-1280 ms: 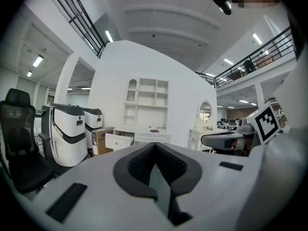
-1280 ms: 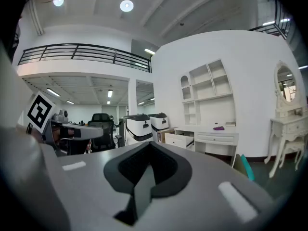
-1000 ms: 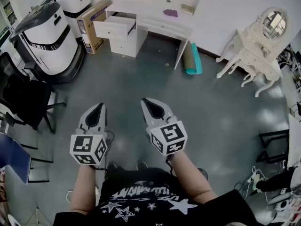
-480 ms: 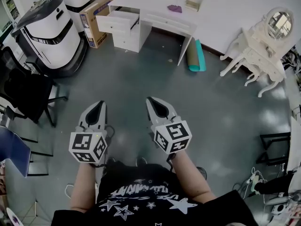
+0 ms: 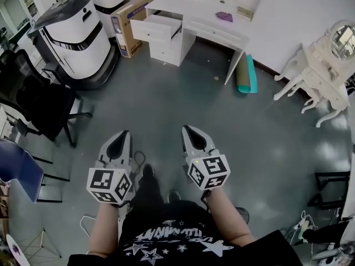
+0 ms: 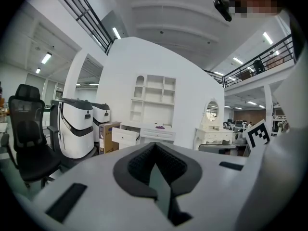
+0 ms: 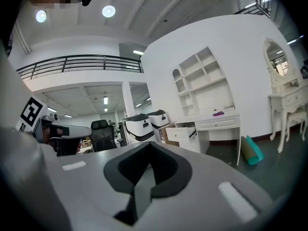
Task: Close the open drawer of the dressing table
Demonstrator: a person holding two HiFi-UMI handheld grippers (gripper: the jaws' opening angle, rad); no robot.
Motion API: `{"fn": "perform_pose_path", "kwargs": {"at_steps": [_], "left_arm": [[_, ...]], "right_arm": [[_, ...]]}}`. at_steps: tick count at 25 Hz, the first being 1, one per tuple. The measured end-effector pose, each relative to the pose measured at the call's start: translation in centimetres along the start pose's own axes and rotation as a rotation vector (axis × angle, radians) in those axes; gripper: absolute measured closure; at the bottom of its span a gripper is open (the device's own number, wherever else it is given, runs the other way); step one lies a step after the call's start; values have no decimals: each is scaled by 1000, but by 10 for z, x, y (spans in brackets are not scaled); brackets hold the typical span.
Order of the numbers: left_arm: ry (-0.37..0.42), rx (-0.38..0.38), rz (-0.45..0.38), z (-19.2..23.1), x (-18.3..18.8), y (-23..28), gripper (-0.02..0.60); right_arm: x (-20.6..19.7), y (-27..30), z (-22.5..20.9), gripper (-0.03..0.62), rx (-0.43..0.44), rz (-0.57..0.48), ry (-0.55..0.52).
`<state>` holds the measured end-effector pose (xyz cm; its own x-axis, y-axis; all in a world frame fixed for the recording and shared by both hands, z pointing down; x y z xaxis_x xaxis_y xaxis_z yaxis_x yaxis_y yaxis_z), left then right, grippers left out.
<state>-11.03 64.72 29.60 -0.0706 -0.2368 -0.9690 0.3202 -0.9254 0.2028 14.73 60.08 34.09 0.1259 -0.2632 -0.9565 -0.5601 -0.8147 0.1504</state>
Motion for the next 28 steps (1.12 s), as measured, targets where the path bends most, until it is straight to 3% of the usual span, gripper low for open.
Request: {"fn": "perform_pose_path", "kwargs": {"at_steps": [7,20,28], "left_arm": [[-30,-50,14,49,-3,52,572],[-62,-134,26,187,34,182,572],[-71,-191,42,231,45,235,572]], "right_arm": [[2,52,-9,591,-32,38,2],[40,226,-25,591,-118,67,-30],[56,270,-30,591,-174,69,-65]]}}
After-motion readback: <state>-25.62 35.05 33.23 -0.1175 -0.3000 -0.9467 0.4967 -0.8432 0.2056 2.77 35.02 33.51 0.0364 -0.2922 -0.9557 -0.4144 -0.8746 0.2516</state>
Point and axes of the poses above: the fingertips, and each gripper's own axes: y forward along the fingers, z to its left, x out of its top, the point moved 10 cm from there along -y, backward along the fingers, and after that the axes turned 1 degree about -x, right-handed, at the moved point
